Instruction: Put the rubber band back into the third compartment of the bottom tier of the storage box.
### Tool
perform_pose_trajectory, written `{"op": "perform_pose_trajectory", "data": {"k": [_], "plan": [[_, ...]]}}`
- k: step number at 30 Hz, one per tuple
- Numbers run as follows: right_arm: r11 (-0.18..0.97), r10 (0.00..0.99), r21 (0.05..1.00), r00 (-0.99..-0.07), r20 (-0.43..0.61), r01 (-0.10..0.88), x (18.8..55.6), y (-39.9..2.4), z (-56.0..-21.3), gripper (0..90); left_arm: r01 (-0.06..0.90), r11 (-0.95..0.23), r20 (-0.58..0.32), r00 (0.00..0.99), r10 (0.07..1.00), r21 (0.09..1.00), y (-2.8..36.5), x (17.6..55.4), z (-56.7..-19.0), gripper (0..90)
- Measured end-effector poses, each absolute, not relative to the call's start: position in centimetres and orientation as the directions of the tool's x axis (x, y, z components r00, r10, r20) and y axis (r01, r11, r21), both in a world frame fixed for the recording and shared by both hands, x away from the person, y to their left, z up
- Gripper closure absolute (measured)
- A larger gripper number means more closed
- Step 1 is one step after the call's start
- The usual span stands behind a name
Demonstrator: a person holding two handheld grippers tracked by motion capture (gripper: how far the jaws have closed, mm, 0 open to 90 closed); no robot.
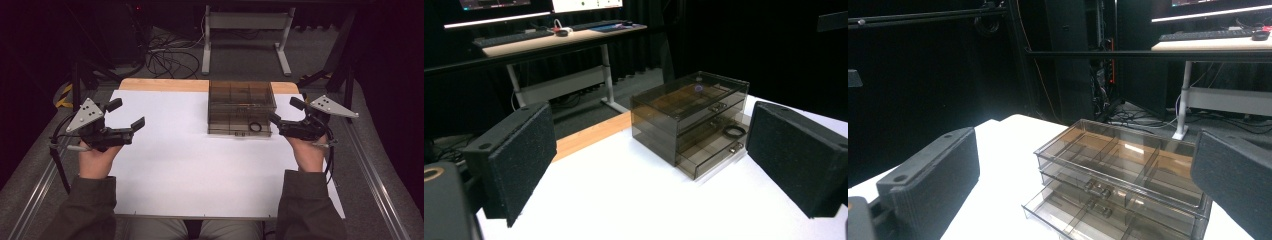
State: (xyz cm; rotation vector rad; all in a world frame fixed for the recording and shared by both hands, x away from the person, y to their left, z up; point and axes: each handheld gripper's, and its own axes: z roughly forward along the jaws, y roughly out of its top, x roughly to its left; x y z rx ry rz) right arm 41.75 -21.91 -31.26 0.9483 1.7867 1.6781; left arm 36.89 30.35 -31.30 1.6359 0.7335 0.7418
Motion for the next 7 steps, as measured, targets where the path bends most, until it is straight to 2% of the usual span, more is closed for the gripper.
{"op": "perform_pose_trajectory", "data": {"k": [7], "plan": [[0.001, 0.772, 0.988, -0.629, 0.096, 0.153, 41.82, -21.64, -31.24, 0.3, 0.075, -0.159, 0.083, 0.603, 0.794, 0.984, 30.65, 36.77, -31.3, 6.7]]}}
